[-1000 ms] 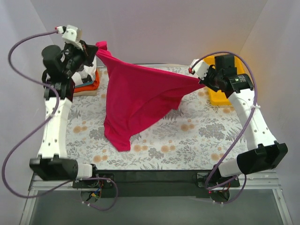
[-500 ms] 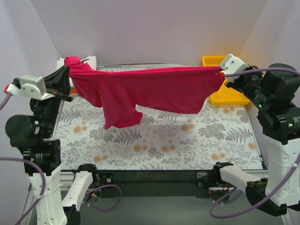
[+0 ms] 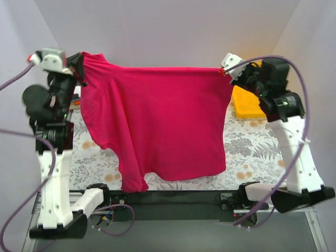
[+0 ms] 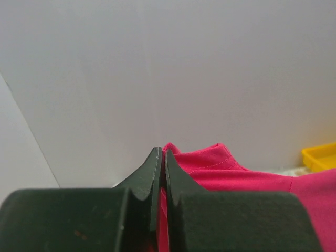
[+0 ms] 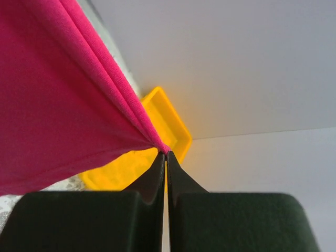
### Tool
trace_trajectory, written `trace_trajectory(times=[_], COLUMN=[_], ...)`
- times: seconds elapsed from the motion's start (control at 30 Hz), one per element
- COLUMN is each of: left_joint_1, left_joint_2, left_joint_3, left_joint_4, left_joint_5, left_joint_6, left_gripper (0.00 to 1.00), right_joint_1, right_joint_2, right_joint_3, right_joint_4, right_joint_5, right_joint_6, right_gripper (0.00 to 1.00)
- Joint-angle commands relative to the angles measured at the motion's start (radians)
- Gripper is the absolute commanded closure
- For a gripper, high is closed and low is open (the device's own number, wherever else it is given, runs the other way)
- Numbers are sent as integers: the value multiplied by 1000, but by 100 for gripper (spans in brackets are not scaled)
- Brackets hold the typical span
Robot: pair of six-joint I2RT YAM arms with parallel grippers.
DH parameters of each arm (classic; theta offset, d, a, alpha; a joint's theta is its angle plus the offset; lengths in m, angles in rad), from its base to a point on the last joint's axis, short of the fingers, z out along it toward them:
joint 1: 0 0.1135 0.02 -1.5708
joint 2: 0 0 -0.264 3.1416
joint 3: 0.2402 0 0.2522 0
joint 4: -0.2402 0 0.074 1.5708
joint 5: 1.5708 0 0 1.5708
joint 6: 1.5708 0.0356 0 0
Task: Fold and stack the t-shirts
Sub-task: Flatten the tshirt out
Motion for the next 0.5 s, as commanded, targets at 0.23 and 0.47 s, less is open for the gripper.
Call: trace_trajectory(times=[0.23,0.47], left_joint_1=[3,-54], left_joint_2=[596,1156], left_joint_3=[-131,194], left_joint_4=[274,303], left_joint_5=[128,153], left_joint_6=[19,38], left_gripper=[100,100], right_joint_1=[-13,-13], right_joint_2=[298,782], right_joint_3=[-317,-100], right_joint_4=[415,577], right_joint_5=[100,235], right_joint_6=[-46,12], right_gripper=[99,99])
